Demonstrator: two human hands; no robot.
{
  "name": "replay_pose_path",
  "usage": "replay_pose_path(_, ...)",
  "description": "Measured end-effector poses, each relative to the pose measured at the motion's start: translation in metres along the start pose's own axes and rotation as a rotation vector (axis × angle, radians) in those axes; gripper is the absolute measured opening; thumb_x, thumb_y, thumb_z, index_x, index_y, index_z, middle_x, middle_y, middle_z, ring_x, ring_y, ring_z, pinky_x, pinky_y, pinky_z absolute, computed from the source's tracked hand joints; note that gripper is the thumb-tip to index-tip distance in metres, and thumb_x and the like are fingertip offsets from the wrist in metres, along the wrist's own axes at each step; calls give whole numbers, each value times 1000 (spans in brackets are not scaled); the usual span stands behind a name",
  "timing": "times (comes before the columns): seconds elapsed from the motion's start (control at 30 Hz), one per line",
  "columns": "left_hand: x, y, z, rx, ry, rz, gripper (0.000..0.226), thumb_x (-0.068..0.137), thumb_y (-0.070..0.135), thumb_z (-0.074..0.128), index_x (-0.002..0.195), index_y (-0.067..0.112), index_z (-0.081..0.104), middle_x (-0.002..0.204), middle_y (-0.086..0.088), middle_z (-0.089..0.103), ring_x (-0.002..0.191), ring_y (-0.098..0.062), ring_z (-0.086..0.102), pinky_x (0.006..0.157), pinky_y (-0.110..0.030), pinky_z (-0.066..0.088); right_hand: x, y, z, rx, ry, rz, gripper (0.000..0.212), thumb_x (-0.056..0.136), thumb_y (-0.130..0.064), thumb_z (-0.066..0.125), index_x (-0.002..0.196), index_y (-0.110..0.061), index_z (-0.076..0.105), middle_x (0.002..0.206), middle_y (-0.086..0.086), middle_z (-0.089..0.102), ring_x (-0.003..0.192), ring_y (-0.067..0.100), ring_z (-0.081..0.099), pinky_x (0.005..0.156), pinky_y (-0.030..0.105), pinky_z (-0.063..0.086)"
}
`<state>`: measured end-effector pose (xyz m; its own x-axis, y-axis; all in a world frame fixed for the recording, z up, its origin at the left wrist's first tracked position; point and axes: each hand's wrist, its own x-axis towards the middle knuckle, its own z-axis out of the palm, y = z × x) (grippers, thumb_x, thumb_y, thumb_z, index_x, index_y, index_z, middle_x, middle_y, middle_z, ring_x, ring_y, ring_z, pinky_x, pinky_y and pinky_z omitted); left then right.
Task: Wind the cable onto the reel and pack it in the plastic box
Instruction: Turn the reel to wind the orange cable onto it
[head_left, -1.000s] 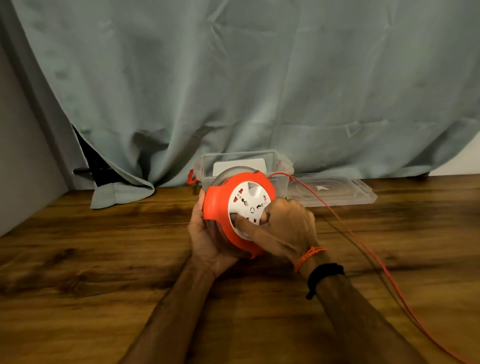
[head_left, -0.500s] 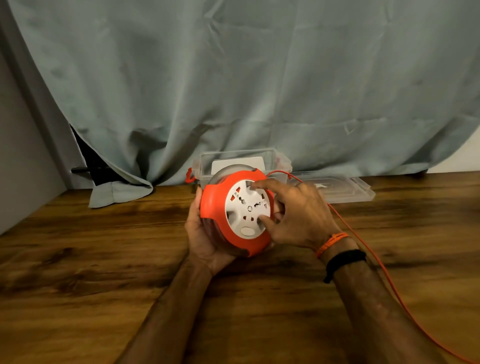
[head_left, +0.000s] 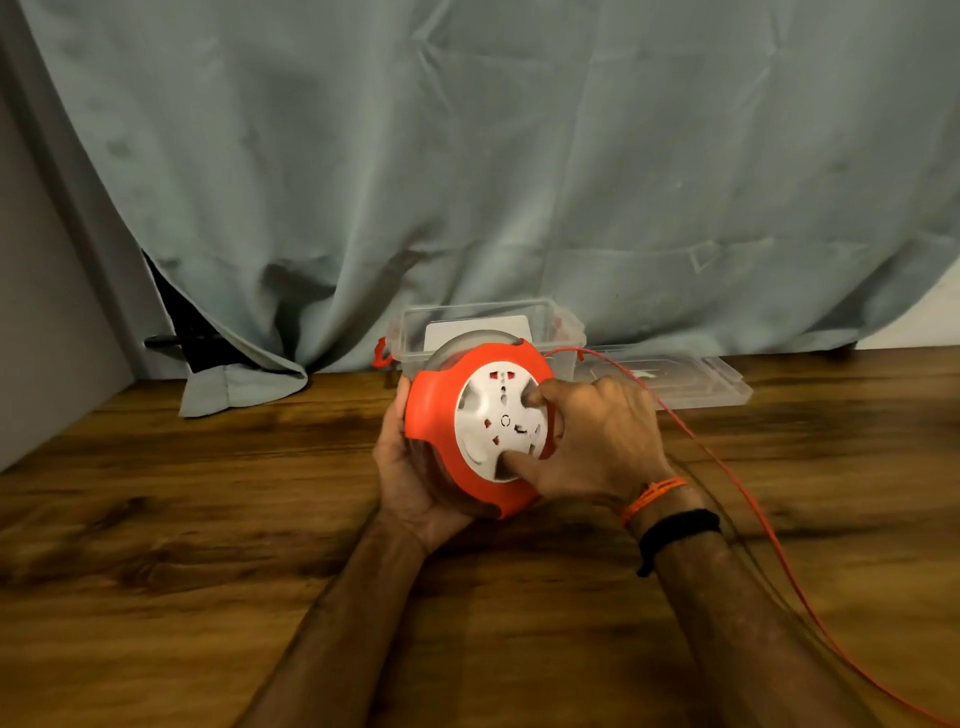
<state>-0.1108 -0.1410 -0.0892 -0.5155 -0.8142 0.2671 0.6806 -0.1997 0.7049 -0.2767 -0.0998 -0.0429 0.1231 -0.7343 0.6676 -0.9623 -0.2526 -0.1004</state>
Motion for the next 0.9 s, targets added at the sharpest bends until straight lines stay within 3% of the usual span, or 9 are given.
replay_pose_path(0.1,-2,0,1,-57,51,23,75,89,70,40,133,15,63,137,-17,62,128,-37,56,108,-57,42,-4,-13,11,26,-15,109,70,52,-84,48,82,-23,64,86,1,70,86,24,63,75,31,45)
replay_pose_path(0.23,-1,-1,1,-81,106,17,72,90,70,35,122,17,72,128,-14,68,119,-35,64,98,-54,52,-3,-27,19,122,3,259,82,52,-91,35,65,-14,58,75,6,66,77,27,63,65,30,46)
replay_pose_path(0.3,-3,-1,4,-69,106,29,72,88,70,35,116,17,75,123,-14,71,113,-33,68,92,-52,56,-3,-27,20,155,-6,277,82,51,-92,34,63,-15,56,75,7,66,77,28,63,63,30,45)
replay_pose_path(0.43,-2,1,2,-78,75,13,75,82,72,41,121,17,73,128,-17,68,117,-36,65,95,-54,53,0,-24,14,153,-34,239,82,54,-94,38,56,-15,59,63,-2,63,71,20,61,62,29,48)
replay_pose_path(0.53,-3,1,-1,-84,-15,-11,77,81,75,42,126,19,70,131,-16,66,119,-36,63,94,-56,53,4,-12,0,215,-26,154,62,59,-83,55,52,-22,61,49,-14,53,61,10,57,60,26,48)
replay_pose_path(0.63,-2,-1,-5,-93,-106,-47,76,83,77,39,131,24,65,134,-13,65,121,-36,62,91,-61,50,7,0,-14,248,-57,19,27,68,-53,74,75,-29,62,52,-21,41,61,9,50,66,26,47)
replay_pose_path(0.67,-3,-1,-6,-105,-127,-64,77,84,78,38,134,24,63,136,-14,63,123,-37,61,93,-64,48,8,1,-17,246,-70,-8,27,68,-45,75,86,-30,62,55,-23,39,64,10,50,69,26,48)
replay_pose_path(0.8,-2,-2,-7,-139,-170,-97,78,84,77,43,138,23,59,138,-16,61,124,-39,59,93,-63,47,7,1,-20,150,-176,-71,56,69,-38,69,122,-35,52,67,-17,43,76,20,57,82,34,50)
replay_pose_path(0.9,-3,-1,-6,-143,-181,-110,77,84,76,45,137,22,60,138,-16,61,125,-38,59,93,-61,48,5,-1,-17,64,-189,-78,66,71,-43,66,133,-40,44,75,-4,60,86,26,61,83,34,46)
